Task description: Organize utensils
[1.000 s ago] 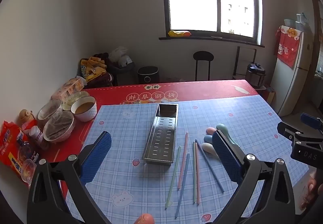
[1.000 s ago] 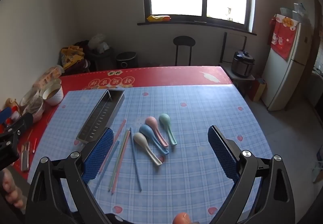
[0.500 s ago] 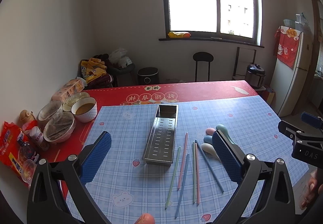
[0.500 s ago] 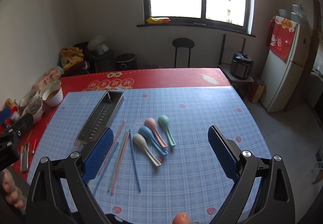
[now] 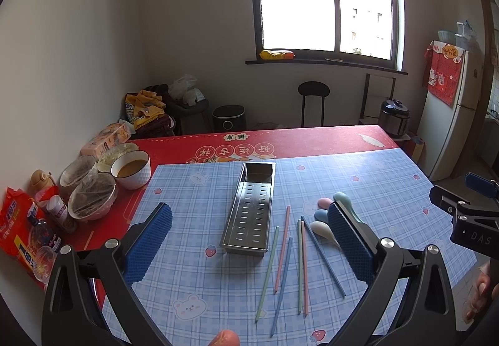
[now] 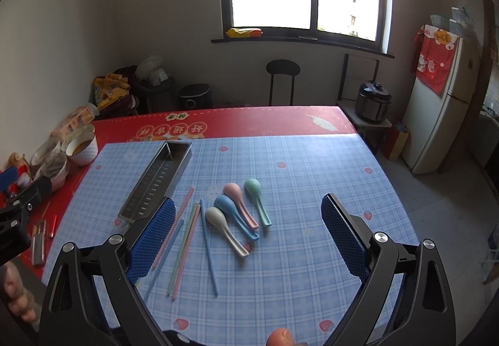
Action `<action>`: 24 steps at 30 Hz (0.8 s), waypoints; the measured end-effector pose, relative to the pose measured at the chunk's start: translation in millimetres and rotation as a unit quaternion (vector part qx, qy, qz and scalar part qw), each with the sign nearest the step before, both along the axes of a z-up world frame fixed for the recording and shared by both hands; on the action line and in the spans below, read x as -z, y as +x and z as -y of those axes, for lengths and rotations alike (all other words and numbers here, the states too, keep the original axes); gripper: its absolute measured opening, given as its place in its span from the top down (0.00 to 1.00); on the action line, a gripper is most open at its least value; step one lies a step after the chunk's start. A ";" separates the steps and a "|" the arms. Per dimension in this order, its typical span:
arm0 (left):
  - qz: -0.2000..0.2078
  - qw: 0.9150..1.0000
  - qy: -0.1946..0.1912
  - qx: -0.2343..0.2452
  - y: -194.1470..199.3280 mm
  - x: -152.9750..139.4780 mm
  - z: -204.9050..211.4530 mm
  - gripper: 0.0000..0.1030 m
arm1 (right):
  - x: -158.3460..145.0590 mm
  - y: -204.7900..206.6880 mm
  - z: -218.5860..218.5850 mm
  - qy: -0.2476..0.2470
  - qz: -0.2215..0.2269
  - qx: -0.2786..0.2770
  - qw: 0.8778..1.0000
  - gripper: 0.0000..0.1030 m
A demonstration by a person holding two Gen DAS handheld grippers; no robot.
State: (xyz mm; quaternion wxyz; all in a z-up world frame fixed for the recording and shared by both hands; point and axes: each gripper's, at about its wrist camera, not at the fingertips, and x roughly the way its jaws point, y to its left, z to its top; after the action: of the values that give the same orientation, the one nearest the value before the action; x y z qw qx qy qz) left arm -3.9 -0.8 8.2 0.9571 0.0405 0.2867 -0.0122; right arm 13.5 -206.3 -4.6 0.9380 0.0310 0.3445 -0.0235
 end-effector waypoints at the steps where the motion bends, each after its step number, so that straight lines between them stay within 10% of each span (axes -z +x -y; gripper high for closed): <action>1: 0.000 1.000 0.000 0.000 -0.1 -0.2 0.1 0.05 | -0.3 0.2 0.2 0.000 0.000 0.000 1.000 0.11; 24: 0.001 1.000 0.000 0.000 -1.4 -0.1 0.5 0.05 | -4.0 -2.0 1.3 0.000 0.003 0.000 1.000 0.11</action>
State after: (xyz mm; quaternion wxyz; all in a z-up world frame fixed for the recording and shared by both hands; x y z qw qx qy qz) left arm -5.3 -1.3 8.3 0.9575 0.0410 0.2854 -0.0123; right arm 11.5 -207.7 -0.6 0.9391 0.0314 0.3413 -0.0239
